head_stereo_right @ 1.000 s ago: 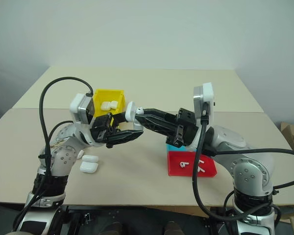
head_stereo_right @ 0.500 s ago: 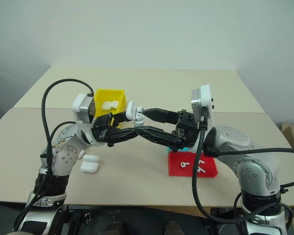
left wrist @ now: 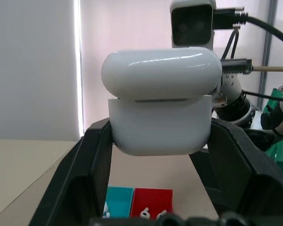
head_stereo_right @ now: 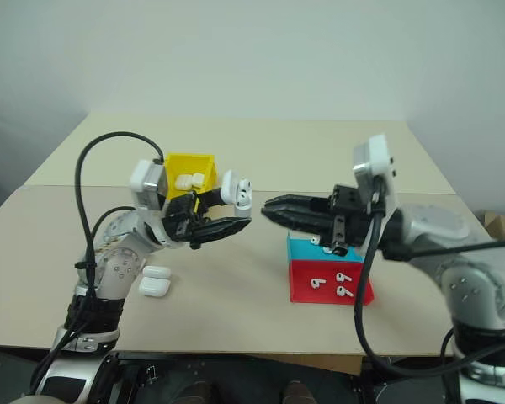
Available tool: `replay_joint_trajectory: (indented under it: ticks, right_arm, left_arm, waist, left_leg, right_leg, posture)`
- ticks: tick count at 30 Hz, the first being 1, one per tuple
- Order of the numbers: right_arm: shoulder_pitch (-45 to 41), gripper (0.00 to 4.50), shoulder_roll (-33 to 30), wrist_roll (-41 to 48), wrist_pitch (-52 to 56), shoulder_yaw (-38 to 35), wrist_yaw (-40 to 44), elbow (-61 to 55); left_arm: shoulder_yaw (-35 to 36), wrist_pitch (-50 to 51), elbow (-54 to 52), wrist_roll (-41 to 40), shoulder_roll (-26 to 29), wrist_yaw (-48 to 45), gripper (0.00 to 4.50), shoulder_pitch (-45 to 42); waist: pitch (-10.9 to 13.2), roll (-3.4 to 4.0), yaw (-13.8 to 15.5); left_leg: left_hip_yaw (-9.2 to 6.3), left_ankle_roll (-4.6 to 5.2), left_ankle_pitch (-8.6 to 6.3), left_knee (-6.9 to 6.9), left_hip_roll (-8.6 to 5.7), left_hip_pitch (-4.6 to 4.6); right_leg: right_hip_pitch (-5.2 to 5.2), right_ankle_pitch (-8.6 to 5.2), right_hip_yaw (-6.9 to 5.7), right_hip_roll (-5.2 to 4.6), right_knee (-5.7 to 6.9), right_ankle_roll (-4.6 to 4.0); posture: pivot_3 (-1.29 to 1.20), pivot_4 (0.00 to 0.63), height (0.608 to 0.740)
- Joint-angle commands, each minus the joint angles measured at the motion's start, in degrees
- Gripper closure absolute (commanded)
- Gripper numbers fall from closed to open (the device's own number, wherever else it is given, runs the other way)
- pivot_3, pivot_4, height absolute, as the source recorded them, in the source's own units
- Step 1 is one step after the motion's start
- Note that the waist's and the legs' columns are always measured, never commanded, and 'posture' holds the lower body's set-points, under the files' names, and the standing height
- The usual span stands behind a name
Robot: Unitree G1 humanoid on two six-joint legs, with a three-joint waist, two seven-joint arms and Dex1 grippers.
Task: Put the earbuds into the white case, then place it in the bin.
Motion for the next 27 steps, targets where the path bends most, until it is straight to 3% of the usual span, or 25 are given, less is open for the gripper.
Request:
replay_joint_trajectory:
  ticks: [1,10,14,18,22,27]
  right_arm:
    - [-6.72,4.49,-5.19,-6.26,-0.03,3.51,4.71,3.54]
    - [-28.93,4.49,-6.05,-20.00,2.90,20.09,13.74,11.97]
    - [-33.38,4.49,-3.24,-23.73,3.05,25.65,18.13,12.57]
    - [-33.69,4.49,-4.46,-32.00,-0.07,32.19,22.21,11.61]
    - [-32.15,4.49,-5.10,-35.65,-1.10,31.27,22.46,13.33]
    - [-28.83,4.49,-5.26,-32.42,1.58,21.98,19.49,13.07]
  left_arm:
    - [-1.90,-3.46,1.86,3.77,-1.94,1.51,1.75,-1.67]
    - [-5.54,-8.94,6.60,11.71,-5.57,4.13,1.75,-3.00]
    - [-5.95,-9.65,7.22,12.40,-6.35,4.23,1.75,-3.55]
    - [-4.74,-9.86,6.27,11.57,-6.89,5.13,1.75,-3.12]
    - [-3.47,-10.41,4.92,10.69,-6.87,5.54,1.75,-1.94]
    - [-1.33,-10.15,1.37,8.89,-6.57,7.31,1.75,0.68]
  waist:
    - [0.00,0.01,0.04]
    - [0.00,0.04,-0.14]
    - [0.00,0.04,0.06]
    - [0.01,0.05,0.27]
    - [0.01,0.05,0.28]
    - [-0.01,0.09,0.20]
  left_leg:
    - [0.01,0.00,0.00,0.00,-0.01,-0.01]
    - [0.07,0.00,0.00,-0.04,0.00,-0.21]
    - [0.06,0.00,0.00,-0.02,0.00,-0.30]
    - [0.04,0.00,0.00,0.04,0.00,-0.31]
    - [0.04,0.00,0.00,0.08,0.00,-0.35]
    - [0.02,0.01,-0.01,0.11,0.01,-0.35]
  right_leg:
    - [-0.02,0.00,0.01,-0.01,0.00,0.00]
    - [-0.32,0.00,0.06,0.00,0.03,-0.01]
    - [-0.35,0.00,0.04,-0.01,0.01,-0.01]
    - [-0.34,0.00,0.01,-0.01,0.04,-0.01]
    - [-0.36,0.00,0.01,-0.01,0.04,-0.01]
    - [-0.35,0.00,-0.02,-0.02,0.06,-0.01]
  posture:
    - [0.00,0.150,0.740]
    - [0.00,0.150,0.740]
    - [0.00,0.150,0.740]
    - [0.00,0.150,0.740]
    - [0.00,0.150,0.740]
    - [0.00,0.150,0.740]
